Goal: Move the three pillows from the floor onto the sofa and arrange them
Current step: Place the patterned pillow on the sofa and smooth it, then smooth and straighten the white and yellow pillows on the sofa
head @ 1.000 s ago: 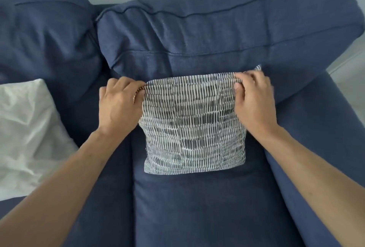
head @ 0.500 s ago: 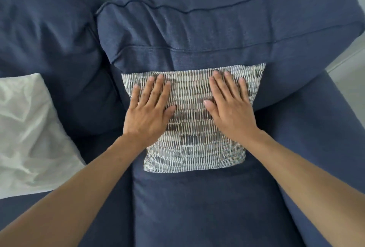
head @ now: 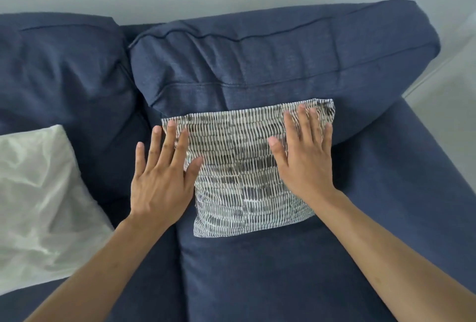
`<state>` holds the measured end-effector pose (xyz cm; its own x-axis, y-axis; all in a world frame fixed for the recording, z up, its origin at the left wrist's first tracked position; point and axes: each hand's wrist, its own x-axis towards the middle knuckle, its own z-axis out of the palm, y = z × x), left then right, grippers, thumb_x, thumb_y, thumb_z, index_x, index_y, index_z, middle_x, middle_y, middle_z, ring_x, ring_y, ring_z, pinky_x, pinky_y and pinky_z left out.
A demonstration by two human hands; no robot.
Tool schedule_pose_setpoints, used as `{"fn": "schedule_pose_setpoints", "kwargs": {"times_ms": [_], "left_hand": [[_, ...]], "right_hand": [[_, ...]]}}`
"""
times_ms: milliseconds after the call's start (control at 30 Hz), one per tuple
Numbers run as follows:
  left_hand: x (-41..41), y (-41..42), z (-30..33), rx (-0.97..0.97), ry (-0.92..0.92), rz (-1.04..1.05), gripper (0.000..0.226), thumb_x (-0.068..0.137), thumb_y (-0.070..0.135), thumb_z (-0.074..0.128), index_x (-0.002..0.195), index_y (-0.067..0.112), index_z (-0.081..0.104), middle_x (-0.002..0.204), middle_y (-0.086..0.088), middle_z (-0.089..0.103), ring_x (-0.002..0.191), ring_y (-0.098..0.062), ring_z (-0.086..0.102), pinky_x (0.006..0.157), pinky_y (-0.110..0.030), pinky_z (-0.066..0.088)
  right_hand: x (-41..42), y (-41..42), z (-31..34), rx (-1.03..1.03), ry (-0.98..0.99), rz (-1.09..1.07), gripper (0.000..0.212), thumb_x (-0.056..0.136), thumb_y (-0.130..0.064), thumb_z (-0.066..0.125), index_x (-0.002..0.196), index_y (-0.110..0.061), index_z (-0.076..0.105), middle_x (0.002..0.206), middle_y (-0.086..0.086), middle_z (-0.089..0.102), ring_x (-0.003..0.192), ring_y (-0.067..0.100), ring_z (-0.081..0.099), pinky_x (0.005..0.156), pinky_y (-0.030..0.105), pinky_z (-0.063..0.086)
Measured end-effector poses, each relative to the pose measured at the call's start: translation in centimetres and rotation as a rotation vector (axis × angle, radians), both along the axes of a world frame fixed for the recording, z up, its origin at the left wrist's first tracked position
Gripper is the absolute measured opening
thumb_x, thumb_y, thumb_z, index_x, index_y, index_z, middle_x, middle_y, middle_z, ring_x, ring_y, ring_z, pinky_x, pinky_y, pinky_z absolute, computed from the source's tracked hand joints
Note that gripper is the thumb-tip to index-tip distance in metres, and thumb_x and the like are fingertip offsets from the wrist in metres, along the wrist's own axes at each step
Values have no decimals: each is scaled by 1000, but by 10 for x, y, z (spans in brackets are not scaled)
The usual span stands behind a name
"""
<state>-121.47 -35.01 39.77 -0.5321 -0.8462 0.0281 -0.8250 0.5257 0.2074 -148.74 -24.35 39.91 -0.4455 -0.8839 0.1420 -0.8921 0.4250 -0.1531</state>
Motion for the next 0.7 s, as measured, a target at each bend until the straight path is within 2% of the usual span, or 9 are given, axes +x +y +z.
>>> {"fn": "schedule_pose_setpoints", "kwargs": {"times_ms": [267, 433, 567, 700], "left_hand": [[36, 0, 11, -31, 32, 19, 74, 111, 64, 12, 172, 22, 17, 181, 0, 4, 168, -26, -1, 135, -59, 11], [68, -9, 9, -53, 16, 77, 72, 112, 60, 20, 172, 20, 21, 181, -3, 9, 168, -28, 3, 133, -61, 17], [92, -14, 6, -43, -4, 136, 73, 111, 61, 21, 171, 20, 22, 181, -4, 10, 168, -29, 5, 133, -61, 18], [120, -14, 13, -27, -27, 194, 72, 112, 61, 18, 172, 21, 22, 181, -3, 9, 168, -28, 3, 132, -61, 22]], "right_hand": [[70, -15, 12, -15, -73, 25, 77, 114, -66, 16, 175, -19, 17, 184, 12, 2, 171, 31, -7, 136, 64, 2], [105, -28, 12, -6, -98, 88, 76, 114, -66, 17, 175, -20, 18, 184, 11, 1, 171, 30, -7, 137, 62, 0], [130, -43, 6, 2, -106, 151, 75, 114, -65, 21, 174, -20, 20, 184, 11, 6, 171, 31, -3, 137, 61, 2], [161, -57, 9, -1, -117, 222, 73, 114, -63, 24, 173, -19, 27, 183, 13, 13, 171, 34, 5, 136, 66, 10]]}}
